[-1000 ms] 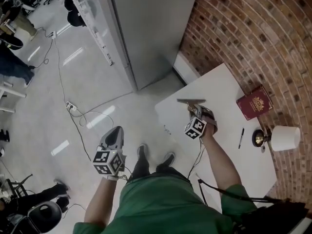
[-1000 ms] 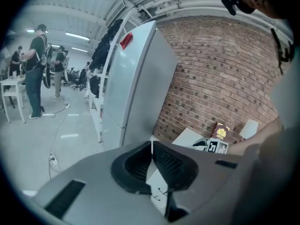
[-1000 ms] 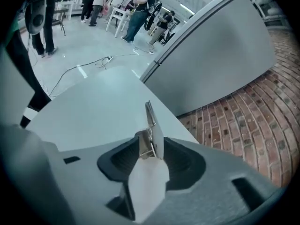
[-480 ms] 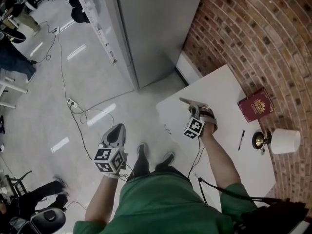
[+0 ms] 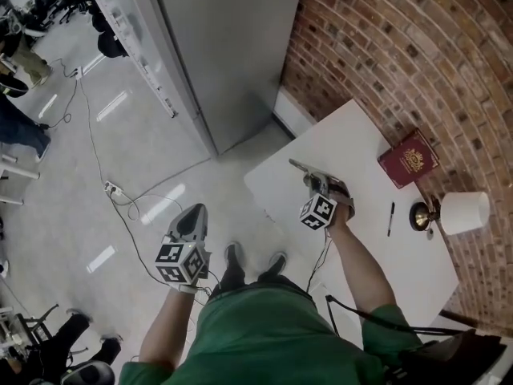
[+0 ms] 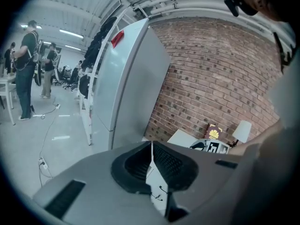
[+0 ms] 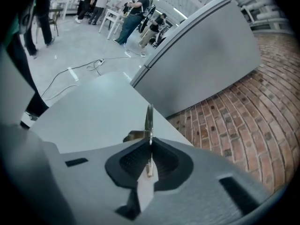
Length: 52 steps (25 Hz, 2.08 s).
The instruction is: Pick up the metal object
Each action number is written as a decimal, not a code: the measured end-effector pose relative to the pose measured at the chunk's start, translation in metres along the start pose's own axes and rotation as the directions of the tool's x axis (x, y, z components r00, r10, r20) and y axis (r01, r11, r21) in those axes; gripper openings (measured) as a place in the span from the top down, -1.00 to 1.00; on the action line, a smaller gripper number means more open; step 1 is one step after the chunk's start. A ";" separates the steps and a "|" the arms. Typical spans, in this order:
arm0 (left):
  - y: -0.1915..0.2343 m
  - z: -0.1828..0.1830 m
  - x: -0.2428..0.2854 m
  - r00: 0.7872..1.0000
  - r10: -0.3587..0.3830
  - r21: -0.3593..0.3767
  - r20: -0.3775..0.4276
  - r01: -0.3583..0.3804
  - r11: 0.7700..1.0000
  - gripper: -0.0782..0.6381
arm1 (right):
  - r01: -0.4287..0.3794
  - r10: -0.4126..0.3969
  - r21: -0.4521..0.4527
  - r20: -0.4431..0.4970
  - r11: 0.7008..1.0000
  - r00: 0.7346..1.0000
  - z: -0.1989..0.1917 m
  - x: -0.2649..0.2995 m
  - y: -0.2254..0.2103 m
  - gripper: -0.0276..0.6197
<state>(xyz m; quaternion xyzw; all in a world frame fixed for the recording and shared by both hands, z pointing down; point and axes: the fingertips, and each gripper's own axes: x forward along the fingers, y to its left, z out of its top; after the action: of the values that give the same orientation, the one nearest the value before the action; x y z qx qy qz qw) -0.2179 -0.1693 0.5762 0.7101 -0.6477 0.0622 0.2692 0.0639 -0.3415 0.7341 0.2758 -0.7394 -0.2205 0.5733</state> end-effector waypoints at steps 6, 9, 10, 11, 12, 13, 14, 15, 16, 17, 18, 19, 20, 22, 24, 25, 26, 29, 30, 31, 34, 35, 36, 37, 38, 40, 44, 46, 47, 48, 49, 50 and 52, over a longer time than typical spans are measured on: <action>-0.018 0.008 0.014 0.998 -0.056 0.022 -0.001 0.056 0.998 0.75 | -0.060 0.026 0.350 0.102 0.935 0.994 -0.001 -0.030 -0.016 0.85; -0.029 0.010 0.020 0.996 -0.088 0.031 -0.004 0.088 0.996 0.75 | -0.114 0.023 0.511 0.182 0.852 0.983 0.004 -0.050 -0.026 0.85; -0.033 0.010 0.023 0.995 -0.098 0.035 -0.006 0.098 0.995 0.75 | -0.124 0.014 0.539 0.204 0.833 0.979 0.007 -0.056 -0.029 0.85; -0.038 0.011 0.025 0.994 -0.109 0.039 -0.007 0.109 0.993 0.75 | -0.132 0.003 0.565 0.223 0.814 0.975 0.008 -0.062 -0.033 0.85; -0.042 0.011 0.028 0.993 -0.120 0.042 -0.009 0.120 0.992 0.75 | -0.138 -0.010 0.590 0.241 0.796 0.971 0.010 -0.067 -0.036 0.85; -0.046 0.012 0.031 0.991 -0.131 0.046 -0.011 0.132 0.990 0.75 | -0.145 -0.022 0.613 0.256 0.776 0.966 0.011 -0.072 -0.039 0.85; -0.051 0.012 0.033 0.990 -0.142 0.049 -0.013 0.143 0.989 0.75 | -0.152 -0.034 0.636 0.270 0.757 0.962 0.012 -0.078 -0.042 0.85; -0.055 0.013 0.035 0.988 -0.152 0.052 -0.016 0.153 0.987 0.75 | -0.157 -0.045 0.654 0.281 0.740 0.959 0.014 -0.085 -0.045 0.85; -0.059 0.013 0.037 0.987 -0.162 0.056 -0.018 0.163 0.985 0.75 | -0.161 -0.057 0.669 0.292 0.726 0.955 0.016 -0.091 -0.049 0.85; -0.063 0.014 0.039 0.985 -0.171 0.060 -0.020 0.172 0.983 0.75 | -0.162 -0.070 0.680 0.301 0.715 0.951 0.018 -0.098 -0.053 0.85; -0.066 0.016 0.041 0.983 -0.181 0.063 -0.021 0.182 0.981 0.75 | -0.161 -0.084 0.689 0.308 0.707 0.948 0.019 -0.103 -0.056 0.85; -0.069 0.018 0.043 0.982 -0.190 0.067 -0.022 0.191 0.979 0.75 | -0.158 -0.099 0.696 0.314 0.700 0.944 0.019 -0.109 -0.060 0.85; -0.073 0.019 0.045 0.980 -0.199 0.071 -0.021 0.200 0.977 0.75 | -0.157 -0.115 0.704 0.323 0.693 0.939 0.020 -0.115 -0.065 0.85; -0.080 0.021 0.048 0.976 -0.216 0.077 -0.020 0.217 0.973 0.75 | -0.161 -0.149 0.720 0.346 0.675 0.926 0.025 -0.130 -0.074 0.85; -0.087 0.023 0.050 0.973 -0.230 0.082 -0.019 0.231 0.970 0.75 | -0.172 -0.182 0.736 0.375 0.655 0.909 0.031 -0.147 -0.084 0.85; -0.090 0.024 0.051 0.971 -0.238 0.084 -0.018 0.238 0.968 0.75 | -0.180 -0.199 0.744 0.390 0.644 0.899 0.035 -0.155 -0.090 0.85; -0.094 0.026 0.052 0.969 -0.246 0.087 -0.017 0.246 0.965 0.75 | -0.187 -0.217 0.752 0.404 0.633 0.889 0.038 -0.164 -0.095 0.85; -0.103 0.036 0.056 0.963 -0.271 0.097 -0.007 0.270 0.958 0.75 | -0.212 -0.273 0.778 0.440 0.591 0.855 0.048 -0.188 -0.113 0.85; -0.106 0.041 0.057 0.960 -0.280 0.100 0.000 0.279 0.955 0.75 | -0.222 -0.289 0.785 0.452 0.578 0.844 0.052 -0.196 -0.118 0.85; -0.109 0.046 0.058 0.957 -0.289 0.103 0.008 0.286 0.953 0.75 | -0.233 -0.304 0.790 0.463 0.568 0.833 0.055 -0.203 -0.123 0.85; -0.117 0.063 0.060 0.949 -0.314 0.109 0.037 0.309 0.945 0.75 | -0.252 -0.335 0.788 0.495 0.562 0.801 0.065 -0.223 -0.134 0.85; -0.120 0.069 0.059 0.945 -0.323 0.110 0.048 0.316 0.942 0.75 | -0.259 -0.345 0.787 0.506 0.560 0.791 0.069 -0.229 -0.137 0.85; -0.123 0.075 0.059 0.942 -0.331 0.111 0.058 0.323 0.940 0.75 | -0.269 -0.354 0.787 0.516 0.555 0.780 0.072 -0.235 -0.139 0.85; -0.125 0.080 0.058 0.938 -0.339 0.112 0.068 0.330 0.937 0.75 | -0.281 -0.363 0.788 0.526 0.548 0.769 0.074 -0.240 -0.142 0.85; -0.128 0.084 0.058 0.935 -0.347 0.112 0.077 0.338 0.934 0.75 | -0.294 -0.371 0.790 0.536 0.539 0.758 0.077 -0.245 -0.144 0.85; -0.132 0.091 0.057 0.928 -0.363 0.113 0.090 0.352 0.929 0.75 | -0.320 -0.387 0.791 0.554 0.521 0.738 0.081 -0.254 -0.148 0.85; -0.135 0.093 0.058 0.922 -0.377 0.108 0.091 0.367 0.924 0.75 | -0.361 -0.414 0.784 0.586 0.504 0.696 0.090 -0.268 -0.158 0.85; -0.134 0.089 0.059 0.923 -0.376 0.102 0.082 0.367 0.924 0.75 | -0.390 -0.421 0.781 0.602 0.488 0.679 0.093 -0.272 -0.161 0.85; -0.133 0.087 0.060 0.924 -0.374 0.098 0.077 0.367 0.925 0.75 | -0.411 -0.423 0.779 0.611 0.474 0.670 0.093 -0.274 -0.162 0.85; -0.133 0.085 0.060 0.925 -0.373 0.094 0.074 0.366 0.926 0.75 | -0.435 -0.425 0.777 0.619 0.456 0.660 0.093 -0.276 -0.163 0.85; -0.132 0.084 0.060 0.926 -0.371 0.091 0.072 0.365 0.927 0.75 | -0.458 -0.427 0.774 0.627 0.437 0.651 0.094 -0.277 -0.164 0.85; -0.132 0.083 0.060 0.926 -0.371 0.089 0.071 0.364 0.927 0.75 | -0.478 -0.430 0.772 0.633 0.420 0.644 0.094 -0.279 -0.165 0.85; -0.131 0.084 0.059 0.926 -0.371 0.088 0.075 0.364 0.927 0.75 | -0.502 -0.436 0.767 0.641 0.400 0.632 0.095 -0.283 -0.168 0.85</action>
<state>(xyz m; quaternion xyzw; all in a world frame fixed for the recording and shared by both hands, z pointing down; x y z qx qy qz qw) -0.1056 -0.2581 0.4910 0.8302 -0.5120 0.0018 0.2206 0.0521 -0.2797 0.3981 0.4006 -0.9039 0.1412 -0.0509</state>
